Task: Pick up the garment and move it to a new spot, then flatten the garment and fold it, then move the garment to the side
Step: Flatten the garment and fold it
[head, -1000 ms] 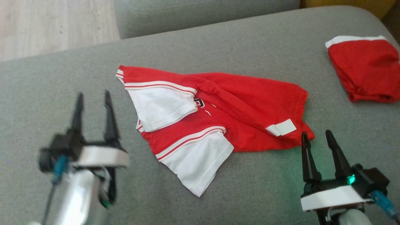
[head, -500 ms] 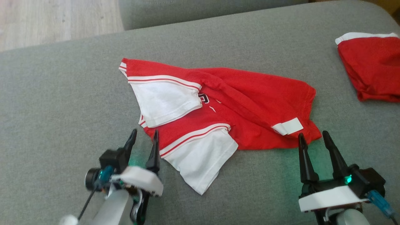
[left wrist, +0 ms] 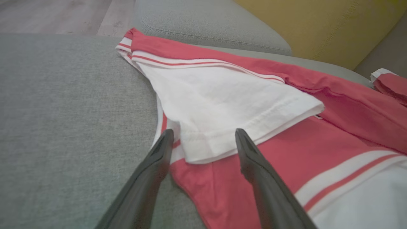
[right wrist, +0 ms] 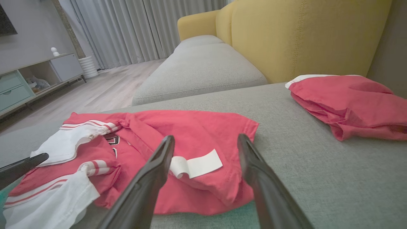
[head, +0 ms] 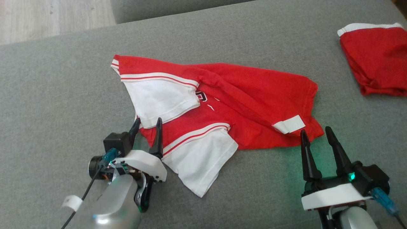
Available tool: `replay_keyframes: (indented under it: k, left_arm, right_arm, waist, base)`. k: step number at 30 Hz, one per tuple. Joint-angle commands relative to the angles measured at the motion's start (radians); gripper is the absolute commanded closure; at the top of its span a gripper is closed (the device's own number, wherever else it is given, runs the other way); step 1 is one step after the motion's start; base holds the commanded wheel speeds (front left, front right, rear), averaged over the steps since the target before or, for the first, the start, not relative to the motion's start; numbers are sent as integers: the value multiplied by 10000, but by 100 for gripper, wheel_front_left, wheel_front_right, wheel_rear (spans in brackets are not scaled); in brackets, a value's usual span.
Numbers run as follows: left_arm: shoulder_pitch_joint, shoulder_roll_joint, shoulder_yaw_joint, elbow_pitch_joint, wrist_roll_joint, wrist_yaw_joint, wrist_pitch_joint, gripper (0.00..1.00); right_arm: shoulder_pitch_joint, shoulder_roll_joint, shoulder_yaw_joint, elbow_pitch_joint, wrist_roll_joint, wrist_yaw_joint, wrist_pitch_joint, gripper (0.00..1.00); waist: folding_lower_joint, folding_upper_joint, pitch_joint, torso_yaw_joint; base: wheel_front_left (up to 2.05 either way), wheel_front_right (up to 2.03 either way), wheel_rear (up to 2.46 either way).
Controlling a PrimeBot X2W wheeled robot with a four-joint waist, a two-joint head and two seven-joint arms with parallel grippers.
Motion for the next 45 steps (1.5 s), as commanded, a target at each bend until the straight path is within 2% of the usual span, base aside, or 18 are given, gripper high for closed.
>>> replay_keyframes:
  k: [1, 8, 9, 10, 11, 12, 20, 31, 37, 41, 45]
  left_arm:
    - [-453, 86, 206, -79, -109, 107, -141, 0]
    - [-753, 86, 29, 279, -166, 266, -169, 0]
    - [-774, 86, 37, 239, -151, 291, -171, 34]
    - [-775, 86, 43, 187, -130, 322, -172, 55]
    - [-764, 86, 65, 77, -117, 352, -173, 63]
    - [-732, 86, 95, -57, -115, 364, -174, 99]
    - [-535, 173, 586, -1639, 441, 541, -176, 100]
    - [-747, 981, 1363, -3222, 141, 264, 34, 100]
    - [-1159, 1436, 1506, -3776, 82, 221, 411, 100]
    - [-1464, 1669, 1474, -4025, 188, 242, 560, 100]
    - [-1554, 1732, 1453, -4122, 211, 286, 592, 100]
  right_arm:
    - [-287, -53, 242, -264, -65, 67, -38, 0]
    - [-389, -53, 261, -323, -58, 67, -38, 0]
    - [-391, -53, 259, -328, -60, 67, -38, 0]
    - [-389, -53, 256, -330, -61, 67, -38, 0]
    - [-384, -53, 251, -328, -63, 67, -38, 0]
    - [-378, -53, 248, -325, -65, 67, -38, 0]
    - [-339, -53, 211, -355, -35, 67, -38, 0]
    - [-317, -54, 290, -258, 18, 67, -38, 0]
    - [-505, -357, 444, 316, -594, 67, -38, 0]
    - [-732, -611, 858, 1192, -950, 67, -38, 0]
    - [-912, -504, 532, 1612, -1157, 67, -38, 0]
  waist:
    - [-1, 0, 27, -40]
    - [-1, 0, 89, -153]
    - [-1, 0, 87, -161]
    - [-1, 0, 80, -167]
    - [-1, 0, 72, -169]
    - [-1, 0, 65, -174]
    - [-1, 0, -36, -151]
    - [-1, 0, 84, -91]
    - [-1, 0, 399, -56]
    - [-1, 0, 472, -31]
    - [-1, 0, 464, -21]
  base:
    - [0, 0, 0]
    - [0, 0, 0]
    - [0, 0, 0]
    - [0, 0, 0]
    - [0, 0, 0]
    - [0, 0, 0]
    - [0, 0, 0]
    - [0, 0, 0]
    - [0, 0, 0]
    - [0, 0, 0]
    - [0, 0, 0]
